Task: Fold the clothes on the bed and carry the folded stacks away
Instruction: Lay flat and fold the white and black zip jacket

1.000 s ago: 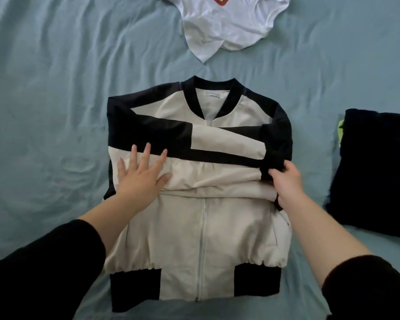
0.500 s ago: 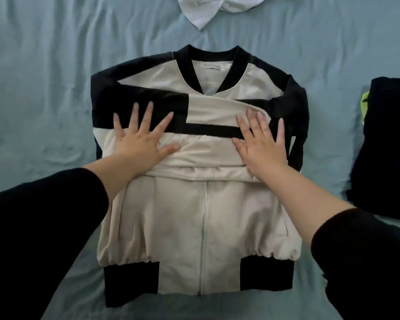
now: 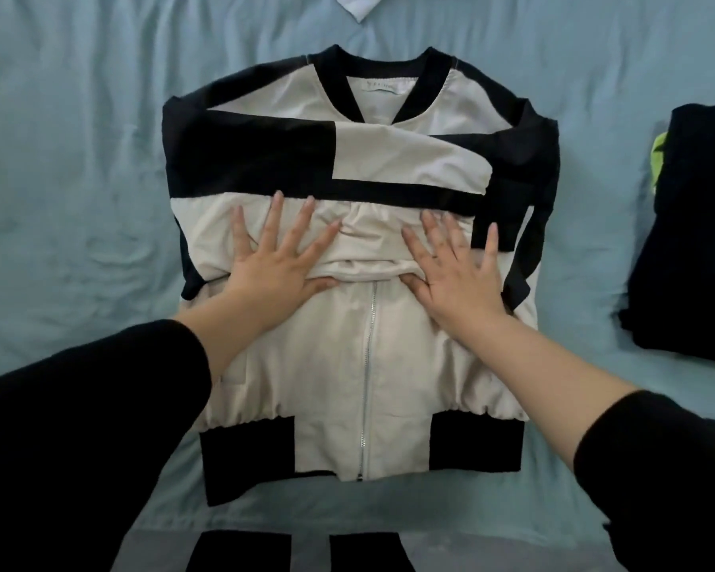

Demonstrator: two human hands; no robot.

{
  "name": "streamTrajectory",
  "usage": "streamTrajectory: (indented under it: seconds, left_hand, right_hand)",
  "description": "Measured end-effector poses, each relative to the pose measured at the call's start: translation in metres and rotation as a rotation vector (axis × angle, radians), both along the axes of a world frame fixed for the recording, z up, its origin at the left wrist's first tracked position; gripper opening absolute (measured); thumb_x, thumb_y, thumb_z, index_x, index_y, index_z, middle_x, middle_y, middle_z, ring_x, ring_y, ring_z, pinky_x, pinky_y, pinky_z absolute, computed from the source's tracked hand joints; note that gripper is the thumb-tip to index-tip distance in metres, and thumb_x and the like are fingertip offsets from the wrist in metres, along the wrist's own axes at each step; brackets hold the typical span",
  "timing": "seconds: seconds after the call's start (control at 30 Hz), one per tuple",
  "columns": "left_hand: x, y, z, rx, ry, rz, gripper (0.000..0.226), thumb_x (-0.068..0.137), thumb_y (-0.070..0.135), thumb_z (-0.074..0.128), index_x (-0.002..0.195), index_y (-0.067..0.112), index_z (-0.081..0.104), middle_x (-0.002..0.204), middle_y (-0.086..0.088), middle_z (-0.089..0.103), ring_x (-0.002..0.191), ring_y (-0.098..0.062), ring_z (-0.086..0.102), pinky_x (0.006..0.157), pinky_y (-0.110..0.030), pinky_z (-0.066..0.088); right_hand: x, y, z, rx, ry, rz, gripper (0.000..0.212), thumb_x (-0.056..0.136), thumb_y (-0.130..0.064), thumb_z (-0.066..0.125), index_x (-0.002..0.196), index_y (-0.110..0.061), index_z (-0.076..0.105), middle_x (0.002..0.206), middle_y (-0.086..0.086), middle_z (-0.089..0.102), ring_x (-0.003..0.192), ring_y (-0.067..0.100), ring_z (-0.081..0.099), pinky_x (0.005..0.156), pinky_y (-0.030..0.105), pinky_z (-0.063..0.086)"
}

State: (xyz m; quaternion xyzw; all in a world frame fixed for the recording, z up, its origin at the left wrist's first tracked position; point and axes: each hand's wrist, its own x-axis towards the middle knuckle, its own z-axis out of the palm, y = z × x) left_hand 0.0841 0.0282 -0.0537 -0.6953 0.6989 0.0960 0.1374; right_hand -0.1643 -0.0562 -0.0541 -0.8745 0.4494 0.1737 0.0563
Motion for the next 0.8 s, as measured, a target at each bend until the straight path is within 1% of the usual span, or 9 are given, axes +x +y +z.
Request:
streamTrajectory:
  seconds: [0.07, 0.17, 0.23, 0.33, 0.47, 0.57, 0.63, 0.7, 0.8]
  left_hand:
    - [-0.009, 0.021, 0.011, -0.035, 0.075, -0.017, 0.073, 0.089, 0.077, 0.002, 0.147, 0.041, -0.022, 0.159, -0.003, -0.025, 0.145, -0.031, -0.024, 0.108, -0.068, -0.017]
    - [-0.027, 0.075, 0.017, -0.015, 0.115, -0.114, 0.074, 0.090, 0.076, 0.006, 0.152, 0.039, -0.007, 0.163, -0.005, -0.010, 0.148, -0.034, -0.011, 0.109, -0.070, -0.007]
    - [-0.025, 0.097, 0.007, 0.097, 0.099, -0.138, 0.073, 0.086, 0.078, 0.001, 0.149, 0.044, -0.016, 0.163, -0.003, -0.012, 0.147, -0.034, -0.018, 0.108, -0.070, -0.012]
    - [-0.016, 0.089, -0.012, 0.239, 0.113, -0.038, 0.070, 0.075, 0.081, -0.012, 0.134, 0.053, -0.037, 0.159, 0.002, -0.024, 0.144, -0.030, -0.027, 0.103, -0.066, -0.025]
    - [-0.014, 0.069, -0.013, 0.245, 0.065, -0.043, 0.070, 0.073, 0.083, -0.014, 0.133, 0.055, -0.037, 0.161, 0.001, -0.017, 0.147, -0.033, -0.013, 0.101, -0.065, -0.026]
    - [-0.022, 0.085, 0.006, 0.172, 0.003, -0.094, 0.065, 0.085, 0.072, -0.012, 0.140, 0.045, -0.034, 0.158, -0.001, -0.024, 0.147, -0.032, -0.016, 0.102, -0.064, -0.028]
    - [-0.038, 0.111, 0.018, 0.107, 0.081, -0.120, 0.065, 0.091, 0.065, -0.006, 0.148, 0.040, -0.021, 0.159, -0.004, -0.022, 0.148, -0.027, -0.014, 0.109, -0.064, -0.018]
    - [-0.058, 0.148, 0.028, 0.078, 0.181, -0.177, 0.069, 0.093, 0.064, 0.013, 0.154, 0.032, 0.008, 0.161, -0.008, 0.004, 0.149, -0.027, 0.009, 0.114, -0.063, 0.004]
    - [-0.078, 0.196, 0.031, 0.131, 0.192, -0.270, 0.083, 0.088, 0.070, 0.032, 0.153, 0.019, 0.023, 0.159, -0.010, 0.023, 0.146, -0.025, 0.022, 0.115, -0.056, 0.015]
  right_hand:
    - [-0.005, 0.026, 0.010, 0.013, -0.085, 0.002, 0.066, 0.093, -0.065, 0.006, 0.149, -0.038, -0.016, 0.159, -0.005, -0.023, 0.146, 0.018, -0.019, 0.110, 0.058, -0.020]
    - [-0.022, 0.078, 0.015, 0.045, -0.150, 0.132, 0.067, 0.095, -0.065, 0.011, 0.153, -0.034, 0.000, 0.161, -0.001, -0.006, 0.148, 0.019, -0.005, 0.113, 0.055, -0.013]
    - [-0.036, 0.093, 0.007, 0.096, -0.077, 0.186, 0.065, 0.093, -0.066, 0.008, 0.151, -0.038, -0.003, 0.161, -0.003, -0.004, 0.149, 0.022, 0.000, 0.113, 0.054, -0.013]
    - [-0.043, 0.084, -0.010, 0.132, -0.017, 0.108, 0.063, 0.091, -0.068, 0.002, 0.145, -0.043, -0.020, 0.158, -0.005, -0.017, 0.149, 0.022, -0.003, 0.112, 0.052, -0.017]
    - [-0.034, 0.080, -0.008, 0.123, 0.033, 0.071, 0.064, 0.091, -0.068, -0.001, 0.147, -0.042, -0.019, 0.161, -0.004, -0.012, 0.149, 0.021, -0.005, 0.113, 0.052, -0.017]
    - [-0.041, 0.098, 0.012, 0.157, -0.052, 0.043, 0.066, 0.091, -0.068, -0.001, 0.148, -0.039, -0.018, 0.158, -0.006, -0.018, 0.148, 0.018, -0.012, 0.113, 0.048, -0.020]
    - [-0.052, 0.122, 0.027, 0.167, -0.104, 0.121, 0.067, 0.093, -0.065, 0.008, 0.151, -0.032, -0.004, 0.161, -0.002, -0.001, 0.148, 0.021, 0.003, 0.116, 0.053, -0.005]
    - [-0.069, 0.152, 0.035, 0.154, -0.120, 0.245, 0.068, 0.095, -0.062, 0.018, 0.152, -0.026, 0.011, 0.159, 0.002, 0.019, 0.145, 0.025, 0.021, 0.113, 0.056, 0.013]
    - [-0.098, 0.185, 0.033, 0.187, -0.054, 0.392, 0.075, 0.090, -0.063, 0.040, 0.151, -0.023, 0.024, 0.157, 0.004, 0.026, 0.143, 0.024, 0.027, 0.113, 0.051, 0.019]
